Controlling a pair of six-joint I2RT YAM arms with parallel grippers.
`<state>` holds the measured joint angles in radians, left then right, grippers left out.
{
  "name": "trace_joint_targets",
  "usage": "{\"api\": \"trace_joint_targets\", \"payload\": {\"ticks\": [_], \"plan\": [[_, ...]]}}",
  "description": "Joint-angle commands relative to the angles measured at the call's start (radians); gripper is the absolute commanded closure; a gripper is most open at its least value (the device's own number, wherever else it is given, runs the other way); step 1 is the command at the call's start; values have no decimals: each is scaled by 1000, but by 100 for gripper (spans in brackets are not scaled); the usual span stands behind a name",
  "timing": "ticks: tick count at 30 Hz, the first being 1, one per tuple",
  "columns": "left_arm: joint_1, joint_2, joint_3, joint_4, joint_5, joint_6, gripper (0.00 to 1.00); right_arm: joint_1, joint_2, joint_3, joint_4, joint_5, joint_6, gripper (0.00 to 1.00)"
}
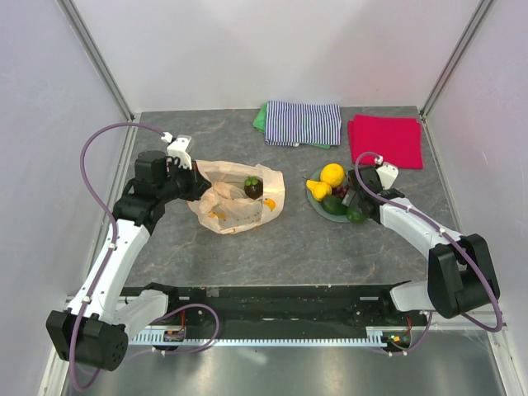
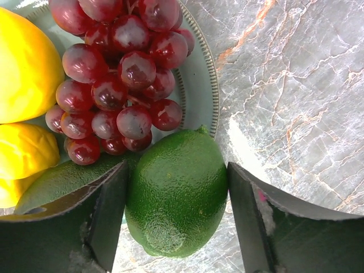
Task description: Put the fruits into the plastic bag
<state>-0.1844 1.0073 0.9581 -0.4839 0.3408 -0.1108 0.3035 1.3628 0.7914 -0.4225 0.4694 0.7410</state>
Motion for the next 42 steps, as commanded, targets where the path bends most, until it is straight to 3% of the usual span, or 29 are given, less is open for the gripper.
{"api": "trace_joint_targets", "payload": {"ticks": [1, 4, 9, 18, 22, 27, 31, 36, 39, 42], "plan": [[5, 1, -9, 5, -10, 34, 99, -4, -11, -11, 21, 26, 12, 30], [5, -3, -5, 5, -5, 34, 98, -4, -17, -11, 14, 29, 11, 40], [5, 1, -7, 7, -2, 34, 98, -3, -54, -1, -21, 43, 14, 45], [5, 2, -7, 5, 3, 33, 98, -3, -264, 20, -70, 74, 14, 54], [5, 4, -7, 5, 7, 33, 98, -4, -384, 6, 5, 19, -44, 62], [6, 1, -9, 5, 7, 31, 99, -3, -539, -84, 241, -221, -156, 77], [5, 5, -5, 5, 17, 30, 99, -3, -593, -159, 482, -466, -196, 82], [5, 10, -5, 7, 30, 28, 98, 5, -458, -169, 807, -950, -195, 83], [5, 13, -5, 7, 30, 28, 98, 48, -378, -156, 959, -1110, -172, 87], [5, 14, -7, 7, 29, 26, 98, 132, -305, -84, 912, -1144, -262, 92]]}}
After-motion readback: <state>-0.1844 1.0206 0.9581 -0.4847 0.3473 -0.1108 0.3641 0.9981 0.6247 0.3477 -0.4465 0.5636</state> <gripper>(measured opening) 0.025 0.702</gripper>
